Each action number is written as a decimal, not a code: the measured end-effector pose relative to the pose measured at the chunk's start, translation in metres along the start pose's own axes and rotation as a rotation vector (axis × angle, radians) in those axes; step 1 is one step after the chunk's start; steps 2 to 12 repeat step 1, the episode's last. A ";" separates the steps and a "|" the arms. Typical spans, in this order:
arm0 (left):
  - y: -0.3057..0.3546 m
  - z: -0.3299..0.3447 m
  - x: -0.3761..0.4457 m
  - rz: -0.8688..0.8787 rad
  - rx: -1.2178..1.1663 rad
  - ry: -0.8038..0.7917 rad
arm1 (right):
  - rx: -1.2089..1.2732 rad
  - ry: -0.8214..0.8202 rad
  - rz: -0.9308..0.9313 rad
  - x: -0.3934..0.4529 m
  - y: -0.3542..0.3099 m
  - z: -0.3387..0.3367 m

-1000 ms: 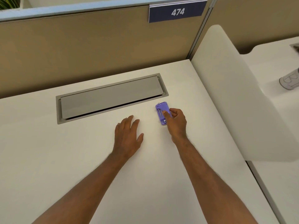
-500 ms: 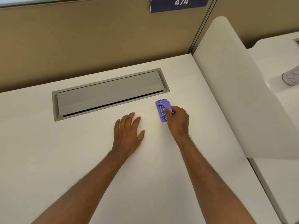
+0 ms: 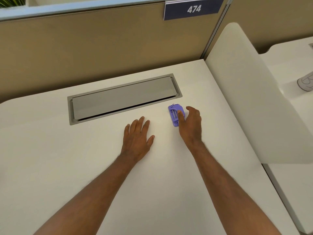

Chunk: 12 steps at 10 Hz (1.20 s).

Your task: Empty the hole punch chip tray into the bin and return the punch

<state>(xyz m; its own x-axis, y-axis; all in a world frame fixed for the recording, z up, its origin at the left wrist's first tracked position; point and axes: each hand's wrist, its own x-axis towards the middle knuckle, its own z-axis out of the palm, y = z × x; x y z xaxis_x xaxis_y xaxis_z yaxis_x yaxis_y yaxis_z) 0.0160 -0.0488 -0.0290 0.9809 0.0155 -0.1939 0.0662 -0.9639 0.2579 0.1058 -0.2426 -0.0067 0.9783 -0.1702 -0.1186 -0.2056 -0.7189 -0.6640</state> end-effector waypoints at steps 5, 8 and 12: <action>-0.022 -0.010 -0.015 -0.006 0.003 0.070 | -0.171 0.082 -0.299 -0.024 -0.019 0.008; -0.022 -0.010 -0.015 -0.006 0.003 0.070 | -0.171 0.082 -0.299 -0.024 -0.019 0.008; -0.022 -0.010 -0.015 -0.006 0.003 0.070 | -0.171 0.082 -0.299 -0.024 -0.019 0.008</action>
